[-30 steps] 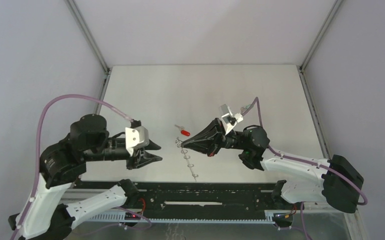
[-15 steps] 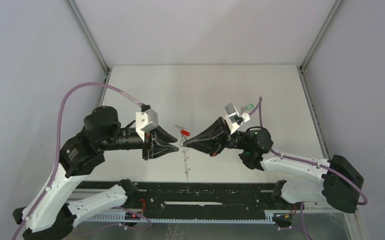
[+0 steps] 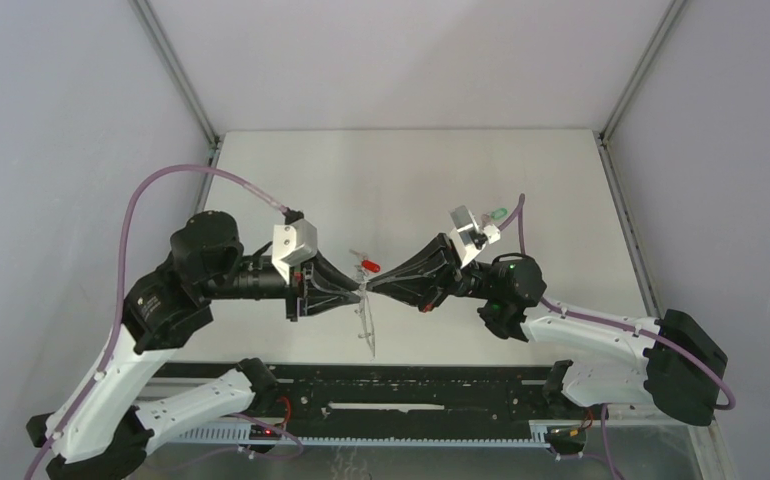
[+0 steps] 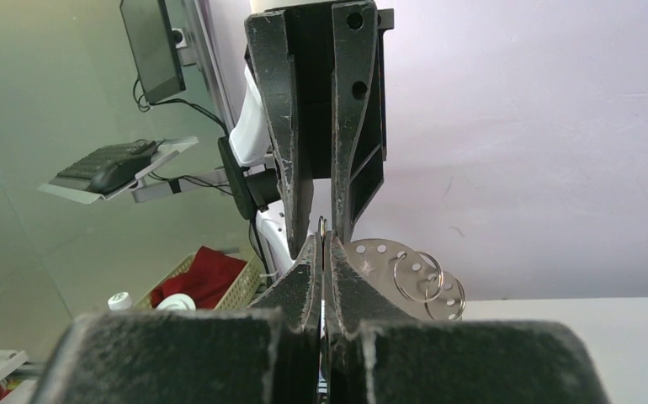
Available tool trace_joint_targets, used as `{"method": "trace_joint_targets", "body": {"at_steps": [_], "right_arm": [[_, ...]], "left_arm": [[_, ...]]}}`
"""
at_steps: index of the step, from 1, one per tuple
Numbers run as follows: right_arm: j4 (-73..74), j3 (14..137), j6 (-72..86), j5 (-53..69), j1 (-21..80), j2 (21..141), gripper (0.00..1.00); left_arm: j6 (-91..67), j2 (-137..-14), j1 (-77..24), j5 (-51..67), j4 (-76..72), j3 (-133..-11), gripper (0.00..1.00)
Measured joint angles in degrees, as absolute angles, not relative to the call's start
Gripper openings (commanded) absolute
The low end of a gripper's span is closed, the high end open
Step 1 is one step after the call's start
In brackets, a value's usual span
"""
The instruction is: Put the keys on the keyring
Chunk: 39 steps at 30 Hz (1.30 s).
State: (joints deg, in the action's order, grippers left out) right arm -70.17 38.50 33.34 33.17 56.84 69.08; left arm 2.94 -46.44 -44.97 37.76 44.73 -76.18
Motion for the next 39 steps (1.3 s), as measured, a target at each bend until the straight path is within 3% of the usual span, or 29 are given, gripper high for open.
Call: {"method": "trace_joint_targets", "body": {"at_steps": [12, 15, 17, 22, 26, 30, 39], "right_arm": [[-70.6, 38.5, 33.0, 32.4, 57.9, 69.8, 0.0], [-70.5, 38.5, 32.4, 31.8, 58.2, 69.8, 0.0], [-70.5, 38.5, 32.0, 31.6, 58.5, 69.8, 0.0], [-70.1, 38.6, 30.3, 31.1, 59.0, 69.8, 0.0], [-67.0, 39.0, 29.8, 31.4, 58.9, 69.3, 0.23], [-59.2, 39.2, 29.5, 32.9, 56.9, 66.1, 0.34], [-24.3, 54.7, 18.6, 38.5, 52.6, 60.6, 0.38]], "left_arm": [[2.6, -47.9, -45.0, 38.2, 44.6, -76.2, 0.19], [2.3, -48.0, -45.0, 38.4, 44.5, -76.2, 0.12], [2.3, -48.0, -45.0, 38.4, 44.5, -76.2, 0.01], [2.4, -47.8, -44.9, 38.2, 44.9, -76.1, 0.0], [2.5, -47.6, -44.6, 37.3, 46.1, -76.1, 0.0], [4.7, -48.4, -44.5, 36.3, 48.9, -76.1, 0.0], [15.8, -53.1, -44.4, 33.7, 59.4, -77.0, 0.0]]}}
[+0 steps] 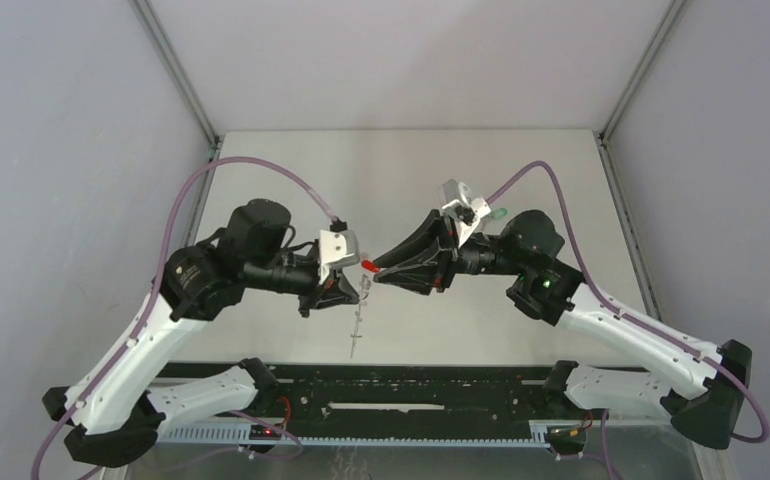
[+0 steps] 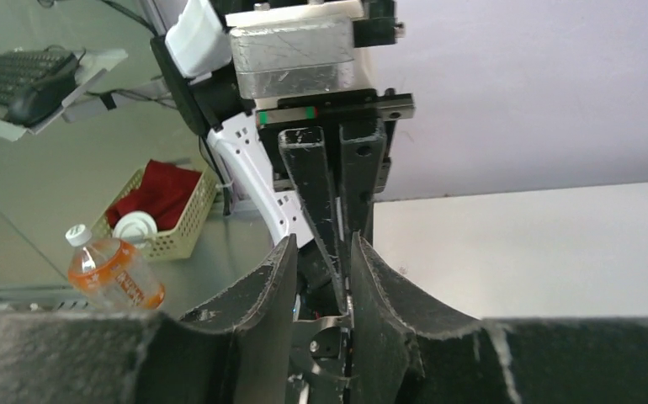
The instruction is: Put the keys on the keyring
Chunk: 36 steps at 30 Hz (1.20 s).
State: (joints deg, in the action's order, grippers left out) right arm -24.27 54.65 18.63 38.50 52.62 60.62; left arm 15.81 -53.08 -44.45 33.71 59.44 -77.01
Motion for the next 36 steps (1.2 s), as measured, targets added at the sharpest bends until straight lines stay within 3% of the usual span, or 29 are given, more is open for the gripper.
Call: {"method": "trace_joint_targets", "body": {"at_steps": [11, 33, 36], "right_arm": [[-3.1, 62.3, 7.7, 41.7, 54.3, 65.8, 0.29], [-1.0, 64.3, 3.0, 41.0, 56.5, 69.3, 0.22], [-0.9, 64.3, 2.8, 40.9, 56.6, 69.5, 0.04]], "left_arm": [[21.0, -57.1, -44.5, 33.2, 63.7, -83.2, 0.0], [21.1, -57.3, -44.5, 33.3, 64.9, -83.7, 0.0], [21.1, -57.3, -44.5, 33.3, 65.1, -83.7, 0.0]]}}
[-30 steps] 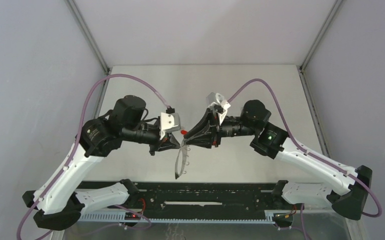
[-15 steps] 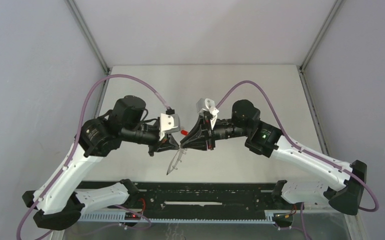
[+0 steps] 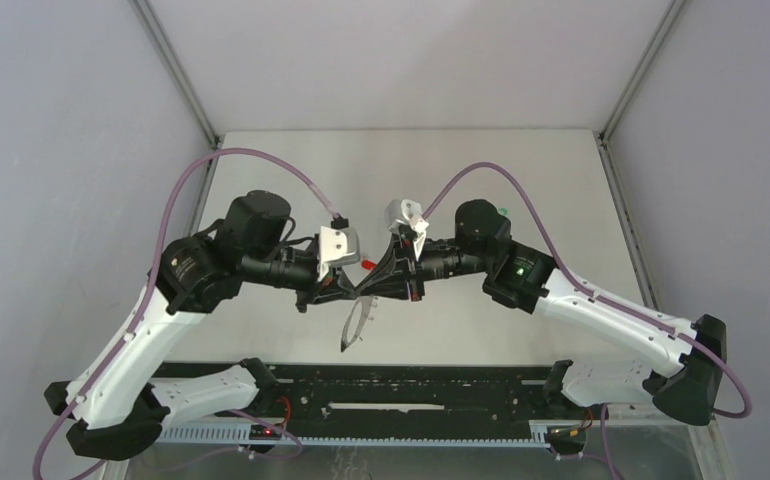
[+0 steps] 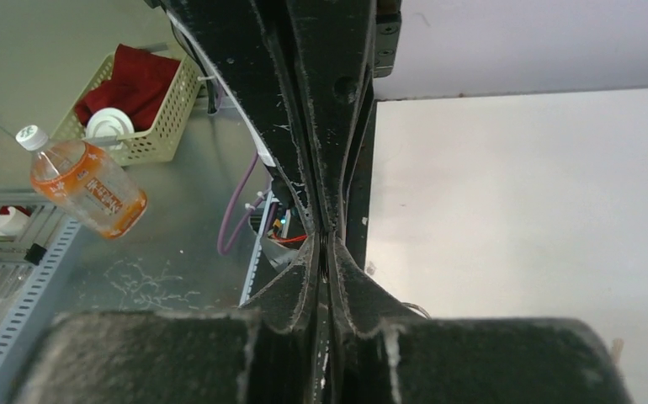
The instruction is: Put the keys on the keyring
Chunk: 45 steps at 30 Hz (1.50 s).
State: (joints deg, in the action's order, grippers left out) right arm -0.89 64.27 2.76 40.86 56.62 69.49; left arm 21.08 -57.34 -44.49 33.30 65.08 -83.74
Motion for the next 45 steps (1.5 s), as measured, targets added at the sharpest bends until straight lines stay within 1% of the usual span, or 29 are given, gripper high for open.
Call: {"method": "trace_joint_targets", "body": {"at_steps": [1, 6, 7, 8, 10, 13, 15, 20, 23, 26, 33, 39, 45], "right_arm": [[-0.9, 64.3, 2.7, 40.9, 56.7, 69.5, 0.0], [-0.9, 64.3, 2.7, 40.8, 56.8, 69.5, 0.0], [-1.0, 64.3, 2.7, 40.7, 56.9, 69.5, 0.0], [-1.0, 64.3, 2.7, 40.6, 57.1, 69.5, 0.0], [-1.3, 64.2, 2.8, 40.2, 57.2, 69.5, 0.0], [-5.5, 61.5, 4.1, 39.2, 57.5, 68.3, 0.0], [-10.0, 57.6, 5.7, 38.4, 57.4, 66.3, 0.0], [-23.4, 47.7, 11.0, 36.4, 56.9, 60.2, 0.0], [-31.7, 44.8, 14.8, 35.8, 56.7, 59.1, 0.0], [-39.1, 42.9, 17.9, 34.5, 56.7, 59.1, 0.0], [-48.2, 41.3, 21.2, 31.5, 56.9, 59.6, 0.0], [-56.0, 40.9, 24.5, 30.8, 56.9, 61.8, 0.0], [-65.1, 39.0, 30.4, 30.4, 56.6, 65.5, 0.0]], "left_arm": [[21.1, -57.3, -44.5, 33.3, 65.1, -83.7, 0.0], [21.1, -57.3, -44.5, 33.3, 65.3, -83.7, 0.0], [21.1, -57.3, -44.5, 33.3, 65.3, -83.7, 0.04], [21.1, -57.3, -44.5, 33.3, 65.3, -83.7, 0.13], [21.1, -57.3, -44.5, 33.3, 65.5, -83.7, 0.24], [21.2, -57.3, -44.5, 33.3, 65.6, -83.8, 0.32], [21.4, -57.2, -44.5, 33.4, 65.9, -83.8, 0.36], [21.5, -56.4, -44.5, 33.4, 66.2, -83.7, 0.35], [20.4, -55.2, -44.5, 33.7, 64.2, -83.2, 0.34], [17.9, -53.9, -44.5, 35.5, 60.6, -81.5, 0.35], [9.8, -52.2, -44.5, 40.1, 50.5, -77.4, 0.37], [5.0, -48.1, -44.5, 39.2, 42.8, -73.8, 0.39], [0.1, -45.0, -44.5, 37.6, 37.1, -72.1, 0.39]]}}
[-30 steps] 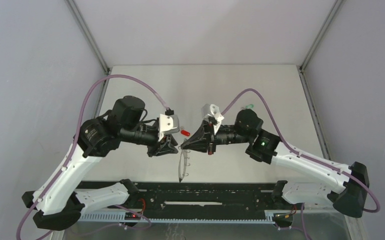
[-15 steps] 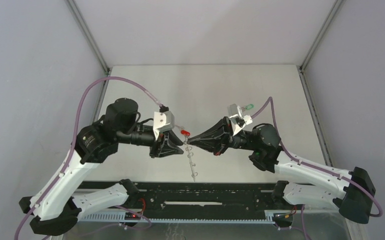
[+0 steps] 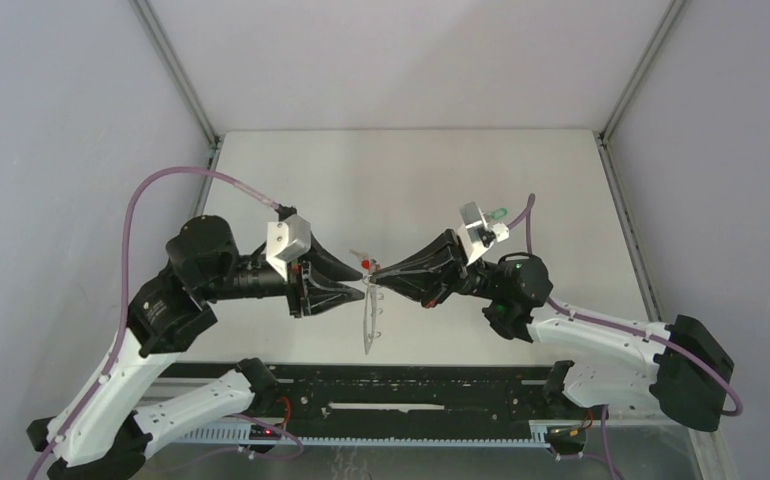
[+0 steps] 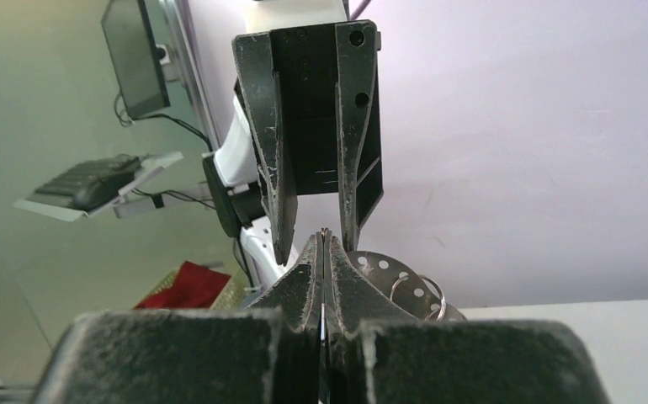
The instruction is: Put the keys on the keyring
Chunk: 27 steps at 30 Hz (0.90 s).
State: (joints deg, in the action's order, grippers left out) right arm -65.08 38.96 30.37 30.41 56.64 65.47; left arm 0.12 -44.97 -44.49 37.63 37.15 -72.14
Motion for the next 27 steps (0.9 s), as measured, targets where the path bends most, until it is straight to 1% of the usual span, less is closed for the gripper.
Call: {"method": "trace_joint_targets", "body": {"at_steps": [4, 10, 25, 27], "right_arm": [[-70.6, 38.8, 34.0, 30.2, 56.7, 68.1, 0.0], [-74.3, 38.7, 35.5, 29.8, 56.9, 68.5, 0.0], [-76.1, 38.7, 35.6, 29.2, 58.6, 70.7, 0.0], [-76.2, 38.7, 35.6, 29.0, 58.9, 71.0, 0.0]], "left_arm": [[-1.5, -44.8, -44.5, 37.5, 34.9, -72.0, 0.39], [-1.6, -44.9, -44.5, 37.1, 34.9, -71.0, 0.36], [-2.2, -45.0, -44.5, 36.6, 33.7, -71.0, 0.36], [-2.6, -45.0, -44.5, 36.7, 33.6, -71.0, 0.35]]}}
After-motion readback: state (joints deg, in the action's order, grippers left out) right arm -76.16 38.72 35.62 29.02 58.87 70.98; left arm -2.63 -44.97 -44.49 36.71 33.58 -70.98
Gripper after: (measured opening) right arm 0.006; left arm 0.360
